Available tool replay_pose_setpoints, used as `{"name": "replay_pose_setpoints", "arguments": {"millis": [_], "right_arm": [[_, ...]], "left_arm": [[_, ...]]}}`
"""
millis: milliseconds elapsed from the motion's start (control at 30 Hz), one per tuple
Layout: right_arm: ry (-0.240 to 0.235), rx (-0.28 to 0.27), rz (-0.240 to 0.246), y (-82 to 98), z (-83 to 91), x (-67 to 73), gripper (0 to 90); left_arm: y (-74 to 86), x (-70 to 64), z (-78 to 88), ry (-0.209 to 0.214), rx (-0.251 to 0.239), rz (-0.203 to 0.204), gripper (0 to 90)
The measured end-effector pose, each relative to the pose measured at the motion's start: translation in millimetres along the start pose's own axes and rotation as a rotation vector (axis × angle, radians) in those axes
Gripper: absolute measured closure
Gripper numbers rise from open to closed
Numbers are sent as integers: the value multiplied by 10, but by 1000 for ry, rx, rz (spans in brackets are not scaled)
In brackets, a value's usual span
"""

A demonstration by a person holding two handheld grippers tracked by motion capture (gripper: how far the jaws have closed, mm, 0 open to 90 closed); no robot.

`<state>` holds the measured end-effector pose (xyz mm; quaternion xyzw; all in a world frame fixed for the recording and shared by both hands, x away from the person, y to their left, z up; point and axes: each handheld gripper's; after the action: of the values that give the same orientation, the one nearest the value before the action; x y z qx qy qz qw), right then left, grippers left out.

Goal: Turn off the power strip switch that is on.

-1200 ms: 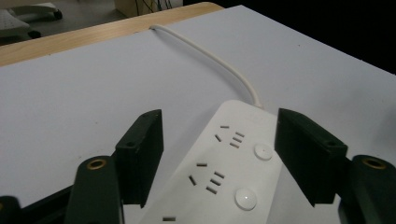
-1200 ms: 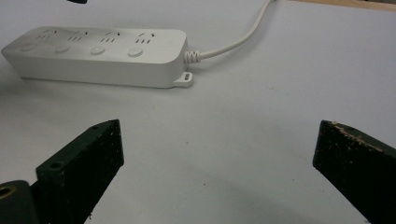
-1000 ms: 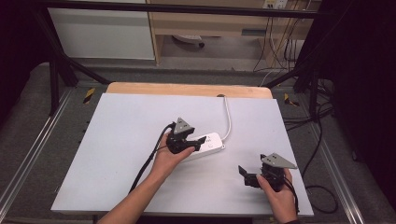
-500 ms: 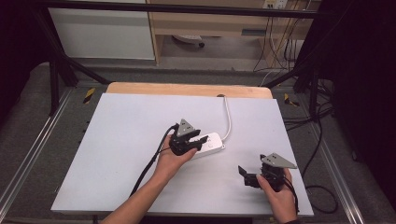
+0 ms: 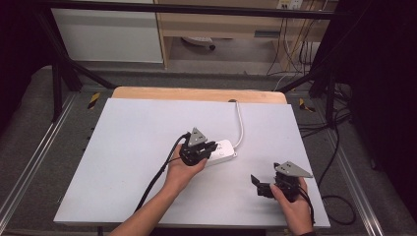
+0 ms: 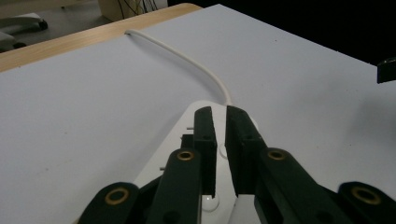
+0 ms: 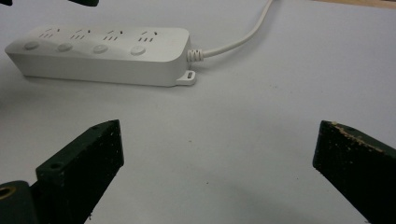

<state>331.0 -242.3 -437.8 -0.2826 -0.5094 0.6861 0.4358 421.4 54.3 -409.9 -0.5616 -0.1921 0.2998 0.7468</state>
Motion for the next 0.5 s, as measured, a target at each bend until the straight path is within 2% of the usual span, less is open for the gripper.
{"name": "replay_pose_setpoints", "arguments": {"millis": [100, 300, 367, 433, 500], "right_arm": [[-1, 1, 0, -1, -1, 1, 26], [1, 3, 6, 1, -1, 1, 26], [-1, 3, 5, -1, 0, 2, 26], [-1, 2, 6, -1, 0, 3, 26], [-2, 4, 5, -1, -1, 3, 26]], "left_arm": [[11, -5, -4, 4, 8, -2, 888], [30, -21, -11, 26, 25, 0, 900], [37, -37, -17, 39, 32, -19, 900], [54, -73, -26, 42, 51, -60, 900], [72, -99, -31, 46, 64, -60, 900]]}}
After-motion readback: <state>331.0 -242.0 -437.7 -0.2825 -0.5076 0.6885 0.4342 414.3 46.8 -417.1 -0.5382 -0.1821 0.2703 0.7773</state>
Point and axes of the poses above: each handheld gripper's, and its own axes: z roughly backward along the jaws, y roughly out of its underside, x roughly to its left, and after that the axes turned 11 degrees about -x, right-handed
